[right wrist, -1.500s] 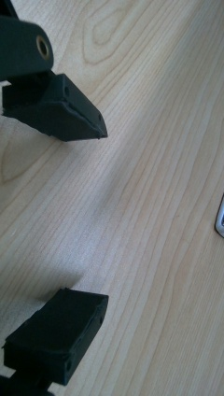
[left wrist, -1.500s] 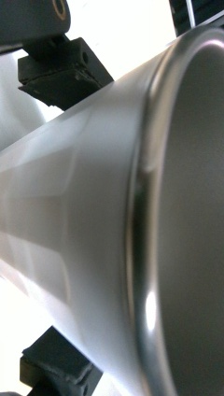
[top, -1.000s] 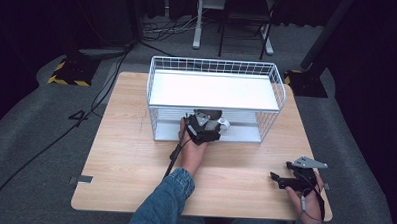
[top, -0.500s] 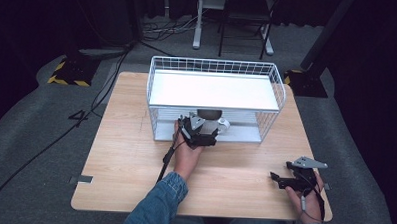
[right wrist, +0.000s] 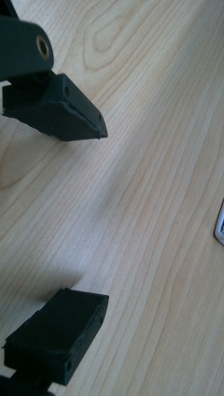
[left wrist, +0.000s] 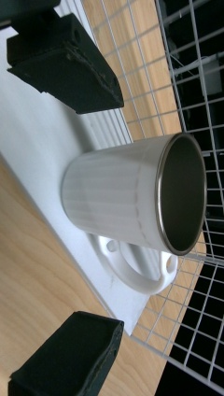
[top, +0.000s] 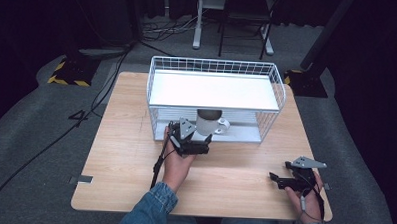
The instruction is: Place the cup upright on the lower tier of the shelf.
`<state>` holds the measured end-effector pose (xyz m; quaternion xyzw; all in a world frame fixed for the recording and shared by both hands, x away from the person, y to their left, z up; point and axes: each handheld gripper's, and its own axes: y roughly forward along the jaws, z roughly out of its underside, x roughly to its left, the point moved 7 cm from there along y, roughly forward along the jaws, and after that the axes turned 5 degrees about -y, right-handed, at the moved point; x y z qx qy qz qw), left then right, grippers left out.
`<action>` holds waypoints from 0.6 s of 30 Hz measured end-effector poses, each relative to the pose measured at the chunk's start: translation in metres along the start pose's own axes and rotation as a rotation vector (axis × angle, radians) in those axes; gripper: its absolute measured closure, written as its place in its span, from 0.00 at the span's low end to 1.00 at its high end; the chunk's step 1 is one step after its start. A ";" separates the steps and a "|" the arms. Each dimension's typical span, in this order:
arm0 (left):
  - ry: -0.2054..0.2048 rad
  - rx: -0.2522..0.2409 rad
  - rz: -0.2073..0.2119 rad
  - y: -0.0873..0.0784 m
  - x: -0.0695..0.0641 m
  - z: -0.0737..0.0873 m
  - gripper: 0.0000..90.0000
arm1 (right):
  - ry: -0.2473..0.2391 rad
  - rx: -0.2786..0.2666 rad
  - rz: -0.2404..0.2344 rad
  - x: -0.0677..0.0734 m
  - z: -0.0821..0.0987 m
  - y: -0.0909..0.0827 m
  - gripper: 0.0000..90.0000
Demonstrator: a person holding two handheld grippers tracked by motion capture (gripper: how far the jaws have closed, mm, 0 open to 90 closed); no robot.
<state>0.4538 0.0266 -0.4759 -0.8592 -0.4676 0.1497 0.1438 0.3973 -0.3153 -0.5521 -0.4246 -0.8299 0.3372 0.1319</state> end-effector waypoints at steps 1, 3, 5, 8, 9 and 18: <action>0.005 0.005 -0.007 -0.004 0.001 0.000 0.00 | -0.003 0.000 -0.001 0.001 -0.001 0.001 0.18; 0.012 0.010 -0.013 -0.008 0.002 -0.001 0.00 | -0.002 0.002 -0.002 0.003 -0.002 0.002 0.18; 0.005 0.010 -0.019 -0.019 0.004 -0.003 0.00 | -0.009 0.001 -0.010 0.006 -0.004 0.005 0.17; 0.006 0.014 -0.013 -0.030 0.004 -0.003 0.00 | -0.020 0.001 -0.019 0.009 -0.007 0.007 0.17; 0.006 0.014 -0.013 -0.030 0.004 -0.003 0.00 | -0.020 0.001 -0.019 0.009 -0.007 0.007 0.17; -0.006 0.011 -0.010 -0.065 0.011 0.001 0.00 | -0.027 -0.001 -0.032 0.011 -0.011 0.011 0.17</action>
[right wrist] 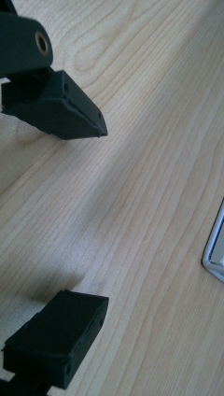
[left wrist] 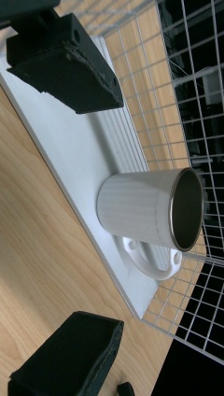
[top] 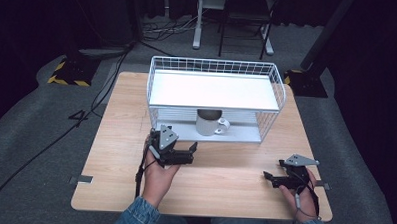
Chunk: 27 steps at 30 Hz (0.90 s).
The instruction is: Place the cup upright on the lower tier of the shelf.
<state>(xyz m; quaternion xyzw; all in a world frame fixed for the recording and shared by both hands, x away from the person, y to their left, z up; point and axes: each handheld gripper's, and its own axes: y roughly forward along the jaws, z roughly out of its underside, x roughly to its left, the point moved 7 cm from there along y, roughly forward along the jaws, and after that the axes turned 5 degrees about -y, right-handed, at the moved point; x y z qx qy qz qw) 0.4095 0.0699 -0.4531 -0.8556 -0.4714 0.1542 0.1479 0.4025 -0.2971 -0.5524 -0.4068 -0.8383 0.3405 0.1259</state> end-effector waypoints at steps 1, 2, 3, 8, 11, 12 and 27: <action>-0.009 -0.007 0.001 -0.008 0.002 0.000 0.00 | 0.000 0.000 -0.001 0.000 0.000 0.000 0.17; -0.008 -0.010 0.003 -0.011 0.003 0.000 0.00 | 0.000 0.000 0.000 0.000 0.000 0.000 0.17; -0.008 -0.010 0.003 -0.011 0.003 0.000 0.00 | 0.000 0.000 0.000 0.000 0.000 0.000 0.17; 0.011 -0.005 0.001 -0.029 0.009 0.001 0.00 | 0.000 0.000 0.000 0.000 0.000 0.000 0.17; 0.002 0.019 0.018 -0.038 0.015 0.004 0.00 | 0.000 0.000 0.000 0.000 0.000 0.000 0.17; 0.000 0.024 0.019 -0.042 0.017 0.006 0.00 | 0.000 0.000 0.000 0.000 0.000 0.000 0.17; -0.060 0.136 -0.008 -0.072 0.068 0.056 0.00 | 0.000 0.000 0.000 0.000 0.000 0.000 0.17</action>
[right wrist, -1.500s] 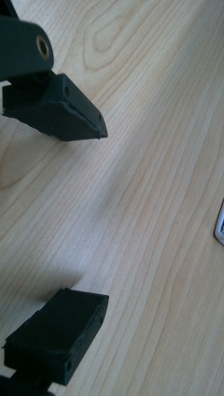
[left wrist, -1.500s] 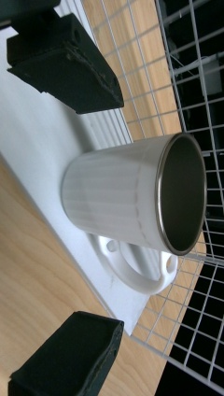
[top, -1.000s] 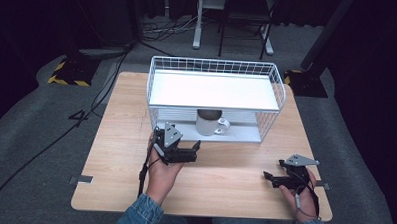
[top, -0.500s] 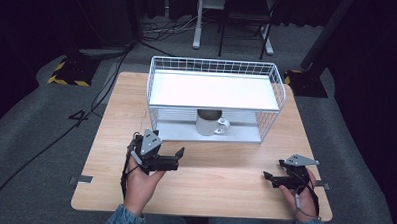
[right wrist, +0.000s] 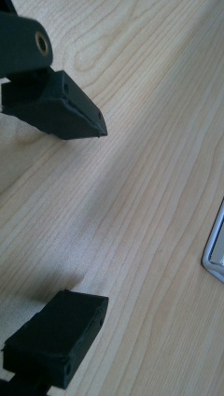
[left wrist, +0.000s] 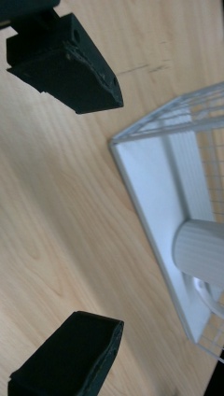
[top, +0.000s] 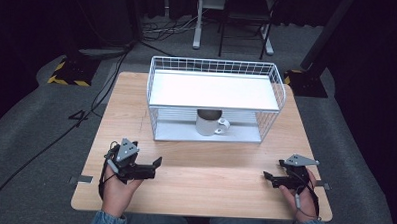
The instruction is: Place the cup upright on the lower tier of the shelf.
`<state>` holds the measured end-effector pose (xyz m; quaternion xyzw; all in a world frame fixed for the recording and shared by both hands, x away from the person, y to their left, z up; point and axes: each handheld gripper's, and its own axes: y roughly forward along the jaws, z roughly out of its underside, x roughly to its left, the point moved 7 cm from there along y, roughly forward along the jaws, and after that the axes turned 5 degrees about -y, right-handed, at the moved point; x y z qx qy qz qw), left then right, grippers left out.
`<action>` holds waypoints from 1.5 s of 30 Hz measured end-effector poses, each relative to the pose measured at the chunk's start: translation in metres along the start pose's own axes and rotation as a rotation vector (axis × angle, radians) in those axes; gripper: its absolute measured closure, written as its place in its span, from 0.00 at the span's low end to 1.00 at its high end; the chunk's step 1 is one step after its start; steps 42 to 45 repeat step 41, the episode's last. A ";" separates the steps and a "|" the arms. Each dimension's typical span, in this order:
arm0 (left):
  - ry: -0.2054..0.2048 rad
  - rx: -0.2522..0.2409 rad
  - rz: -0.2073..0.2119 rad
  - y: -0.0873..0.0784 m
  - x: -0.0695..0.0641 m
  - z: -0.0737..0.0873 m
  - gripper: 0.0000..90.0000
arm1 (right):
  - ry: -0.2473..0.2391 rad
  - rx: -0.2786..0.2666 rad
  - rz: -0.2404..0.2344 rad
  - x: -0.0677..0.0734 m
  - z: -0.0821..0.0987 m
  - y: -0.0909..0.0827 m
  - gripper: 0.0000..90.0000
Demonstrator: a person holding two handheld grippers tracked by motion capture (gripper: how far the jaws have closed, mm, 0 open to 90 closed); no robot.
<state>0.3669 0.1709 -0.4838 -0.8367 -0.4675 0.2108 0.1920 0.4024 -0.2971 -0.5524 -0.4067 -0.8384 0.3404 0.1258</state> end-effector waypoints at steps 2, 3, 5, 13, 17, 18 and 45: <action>-0.011 0.010 0.004 0.000 0.004 0.005 0.00 | 0.000 0.000 0.000 0.000 0.000 0.000 0.17; -0.028 0.028 0.011 0.001 0.010 0.012 0.00 | -0.001 -0.001 0.000 0.000 0.000 0.000 0.17; -0.041 0.040 0.010 0.000 0.017 0.019 0.00 | 0.000 0.000 0.000 0.000 0.000 0.000 0.17; -0.076 0.086 -0.009 -0.001 0.036 0.039 0.00 | -0.001 -0.001 0.000 0.000 0.000 0.000 0.17; -0.078 0.141 -0.042 0.000 0.045 0.052 0.00 | -0.003 -0.001 -0.001 0.000 0.000 0.000 0.17; -0.078 0.141 -0.042 0.000 0.045 0.052 0.00 | -0.003 -0.001 -0.001 0.000 0.000 0.000 0.17; 0.004 0.273 -0.136 0.005 0.054 0.076 0.00 | -0.003 0.000 -0.001 0.000 0.000 0.000 0.17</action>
